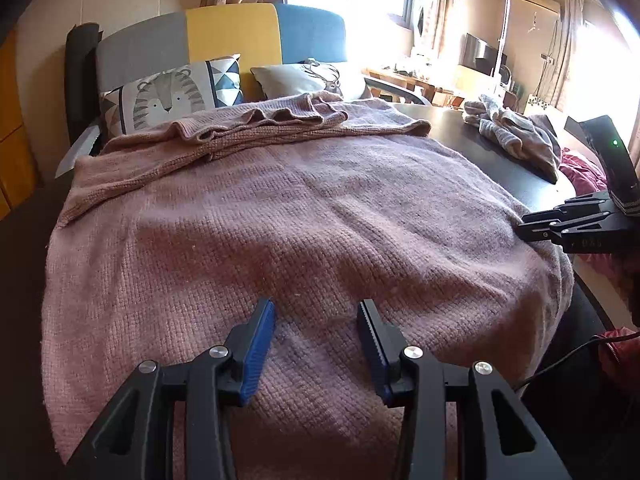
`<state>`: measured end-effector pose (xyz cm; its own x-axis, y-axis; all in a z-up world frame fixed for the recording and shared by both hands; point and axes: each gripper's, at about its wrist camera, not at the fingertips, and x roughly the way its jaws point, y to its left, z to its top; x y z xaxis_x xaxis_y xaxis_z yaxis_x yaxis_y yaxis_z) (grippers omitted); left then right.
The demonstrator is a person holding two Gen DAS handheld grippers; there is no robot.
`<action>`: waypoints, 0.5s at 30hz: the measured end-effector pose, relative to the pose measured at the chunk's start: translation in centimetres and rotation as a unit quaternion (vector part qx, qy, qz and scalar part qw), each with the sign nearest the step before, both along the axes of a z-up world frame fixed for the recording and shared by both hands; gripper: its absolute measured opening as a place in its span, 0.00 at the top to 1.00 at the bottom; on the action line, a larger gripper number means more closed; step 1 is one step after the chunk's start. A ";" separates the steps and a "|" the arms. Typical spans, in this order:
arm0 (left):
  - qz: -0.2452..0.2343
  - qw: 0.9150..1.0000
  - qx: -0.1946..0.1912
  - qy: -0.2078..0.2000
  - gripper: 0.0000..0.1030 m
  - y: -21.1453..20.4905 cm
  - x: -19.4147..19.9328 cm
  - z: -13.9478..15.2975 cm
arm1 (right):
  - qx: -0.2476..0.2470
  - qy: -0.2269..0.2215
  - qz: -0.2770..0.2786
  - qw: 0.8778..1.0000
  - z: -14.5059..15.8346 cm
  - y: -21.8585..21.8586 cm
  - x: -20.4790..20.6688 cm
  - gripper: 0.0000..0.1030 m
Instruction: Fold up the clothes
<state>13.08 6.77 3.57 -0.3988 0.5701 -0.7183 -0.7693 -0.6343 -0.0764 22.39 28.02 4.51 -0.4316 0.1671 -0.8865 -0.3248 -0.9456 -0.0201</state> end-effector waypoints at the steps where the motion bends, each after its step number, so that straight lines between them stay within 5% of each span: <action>1: 0.010 1.000 0.005 -0.002 0.57 -0.3 -0.2 0.2 | 0.001 -0.001 -0.001 1.000 0.0 0.0 0.0 0.73; 5: 0.054 0.998 0.035 -0.024 0.57 -1.7 -1.5 1.0 | 0.011 -0.004 -0.005 1.000 -0.1 -0.3 -0.2 0.72; 11: 0.088 0.995 0.023 -0.030 0.57 -3.2 -2.6 -0.5 | 0.029 -0.009 -0.002 1.000 -0.1 -0.7 -0.4 0.72; 15: 0.079 0.997 -0.003 0.002 0.57 -2.6 -1.7 -0.7 | 0.029 -0.008 -0.003 1.000 -0.2 -0.6 -0.4 0.72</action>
